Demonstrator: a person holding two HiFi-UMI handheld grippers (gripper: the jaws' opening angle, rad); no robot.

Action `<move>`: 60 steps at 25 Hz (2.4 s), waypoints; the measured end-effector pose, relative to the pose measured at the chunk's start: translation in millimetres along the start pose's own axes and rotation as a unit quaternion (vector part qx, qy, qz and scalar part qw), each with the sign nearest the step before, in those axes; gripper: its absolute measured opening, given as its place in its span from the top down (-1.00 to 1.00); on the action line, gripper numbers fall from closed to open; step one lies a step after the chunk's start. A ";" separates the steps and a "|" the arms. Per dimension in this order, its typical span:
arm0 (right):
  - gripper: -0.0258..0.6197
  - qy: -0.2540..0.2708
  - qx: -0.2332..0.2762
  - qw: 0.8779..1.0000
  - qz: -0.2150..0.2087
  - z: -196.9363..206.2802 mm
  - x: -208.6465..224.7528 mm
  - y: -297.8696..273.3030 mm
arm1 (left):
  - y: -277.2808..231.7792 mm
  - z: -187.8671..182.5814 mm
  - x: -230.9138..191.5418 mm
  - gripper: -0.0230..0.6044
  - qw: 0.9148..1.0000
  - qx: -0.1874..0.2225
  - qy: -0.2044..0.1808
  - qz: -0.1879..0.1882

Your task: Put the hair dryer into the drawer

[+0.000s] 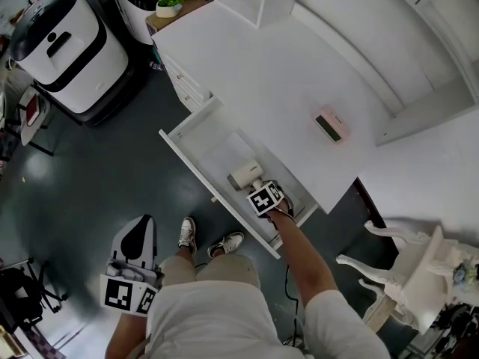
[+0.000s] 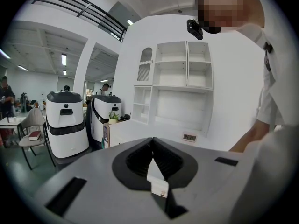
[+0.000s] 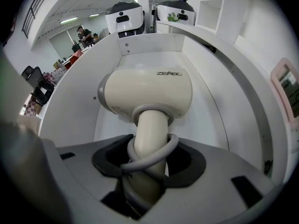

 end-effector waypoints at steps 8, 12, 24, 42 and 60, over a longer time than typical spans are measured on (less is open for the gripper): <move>0.21 0.002 0.001 1.000 0.011 2.8 0.1 6.3 | -6.4 -0.9 0.3 0.87 1.000 -0.001 0.001 0.018; 0.19 -0.003 0.002 1.000 0.016 4.4 0.6 6.6 | -10.6 -1.0 -0.6 0.87 1.000 -0.002 -0.001 0.028; -0.20 -0.041 0.066 0.996 0.036 -5.9 -1.9 40.0 | -25.7 -5.9 -6.6 0.87 0.997 -0.001 -0.004 0.082; -0.20 -0.180 0.151 0.965 0.120 22.9 -17.3 135.8 | -49.9 -36.5 -16.7 0.87 0.980 0.044 -0.010 0.192; 0.41 -0.359 0.377 0.841 0.148 54.8 -59.0 273.6 | -72.1 -77.7 3.3 0.87 0.956 0.096 -0.028 0.275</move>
Point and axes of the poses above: the fingertips, and each gripper's own axes: y backward along the fingers, x to its right, z out of its underside, the point moved 5 cm from there along y, backward along the fingers, and after that the axes turned 3 degrees about -z, right-handed, at the moved point
